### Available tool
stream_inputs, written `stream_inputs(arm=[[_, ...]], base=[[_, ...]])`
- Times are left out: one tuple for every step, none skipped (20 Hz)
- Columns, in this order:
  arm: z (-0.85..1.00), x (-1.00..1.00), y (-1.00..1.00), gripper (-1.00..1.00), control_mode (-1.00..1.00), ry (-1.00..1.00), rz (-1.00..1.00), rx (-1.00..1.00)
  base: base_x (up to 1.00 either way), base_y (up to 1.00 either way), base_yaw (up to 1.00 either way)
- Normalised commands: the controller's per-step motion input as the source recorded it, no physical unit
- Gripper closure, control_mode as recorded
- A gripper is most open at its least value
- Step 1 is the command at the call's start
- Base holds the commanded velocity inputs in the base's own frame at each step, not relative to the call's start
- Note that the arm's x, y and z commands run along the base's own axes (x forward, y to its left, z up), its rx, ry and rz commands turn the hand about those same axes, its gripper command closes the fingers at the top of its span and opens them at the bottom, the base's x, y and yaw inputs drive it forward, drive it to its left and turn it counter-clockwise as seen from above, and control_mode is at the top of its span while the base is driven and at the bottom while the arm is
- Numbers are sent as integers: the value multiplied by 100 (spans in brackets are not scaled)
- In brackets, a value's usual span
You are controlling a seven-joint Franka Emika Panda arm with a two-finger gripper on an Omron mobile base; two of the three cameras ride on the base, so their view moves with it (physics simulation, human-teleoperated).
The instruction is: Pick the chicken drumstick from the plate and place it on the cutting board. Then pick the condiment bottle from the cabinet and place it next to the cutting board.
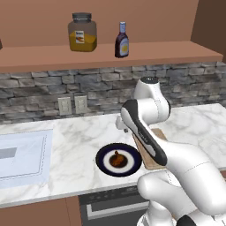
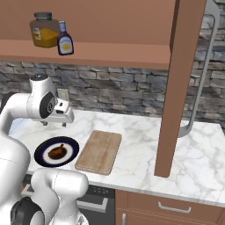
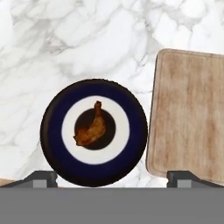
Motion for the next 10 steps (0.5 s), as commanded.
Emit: stream_inputs(arm=[[-31,0,10,-100,-100,0,0,0],[-30,0,10,-100,-100,0,0,0],[-30,0,8,-100,-100,0,0,0],[-30,0,7,-100,-100,0,0,0],[-31,0,9,-100,-100,0,0,0],[-31,0,10,-100,-100,0,0,0],[-32,0,12,-100,-100,0,0,0],[-32,0,14,-100,-100,0,0,0],[-32,0,14,-100,-100,0,0,0],[-31,0,14,-100,-100,0,0,0]], base=[[0,0,0],[0,0,0],[0,0,0],[0,0,0],[0,0,0],[0,0,0],[0,0,0],[0,0,0],[0,0,0],[0,0,0]])
